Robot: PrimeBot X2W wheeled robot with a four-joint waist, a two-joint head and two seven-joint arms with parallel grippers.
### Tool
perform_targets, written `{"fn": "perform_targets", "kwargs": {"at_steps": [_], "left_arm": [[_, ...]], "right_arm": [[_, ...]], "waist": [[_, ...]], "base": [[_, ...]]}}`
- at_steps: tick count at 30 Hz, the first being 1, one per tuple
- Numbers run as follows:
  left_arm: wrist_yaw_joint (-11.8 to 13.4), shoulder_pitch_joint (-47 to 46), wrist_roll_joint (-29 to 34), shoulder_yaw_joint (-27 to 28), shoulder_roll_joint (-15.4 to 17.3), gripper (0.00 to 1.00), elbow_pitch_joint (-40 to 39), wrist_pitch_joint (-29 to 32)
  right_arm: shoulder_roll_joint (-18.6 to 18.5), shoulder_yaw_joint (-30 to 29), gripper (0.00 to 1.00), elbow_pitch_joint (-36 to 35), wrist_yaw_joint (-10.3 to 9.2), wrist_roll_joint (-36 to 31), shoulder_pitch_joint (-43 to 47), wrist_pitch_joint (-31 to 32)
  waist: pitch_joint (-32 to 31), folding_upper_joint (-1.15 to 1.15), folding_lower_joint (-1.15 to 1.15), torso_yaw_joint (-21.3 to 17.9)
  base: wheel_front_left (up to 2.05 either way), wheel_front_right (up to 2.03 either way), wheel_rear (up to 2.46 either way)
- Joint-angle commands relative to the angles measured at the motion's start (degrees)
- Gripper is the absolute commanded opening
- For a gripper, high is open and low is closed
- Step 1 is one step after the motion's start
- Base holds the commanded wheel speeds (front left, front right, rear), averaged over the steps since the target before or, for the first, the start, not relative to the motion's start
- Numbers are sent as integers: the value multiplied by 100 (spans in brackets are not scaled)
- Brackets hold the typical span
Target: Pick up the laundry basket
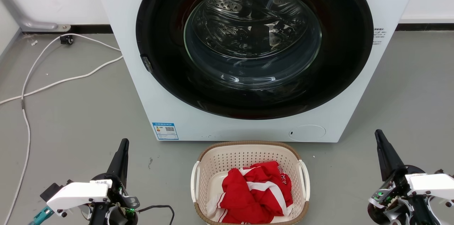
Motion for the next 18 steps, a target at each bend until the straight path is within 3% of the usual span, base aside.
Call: {"fn": "perform_targets", "kwargs": {"at_steps": [1, 18], "left_arm": [[0, -45, 20, 7, 5, 0, 6, 19], [0, -48, 47, 30, -14, 0, 7, 32]], "right_arm": [[12, -10, 0, 10, 2, -46, -76, 9], [26, -27, 0, 11, 2, -49, -78, 29]], "waist": [[0, 0, 0, 0], [0, 0, 0, 0]], "base": [[0, 0, 0], [0, 0, 0]]}}
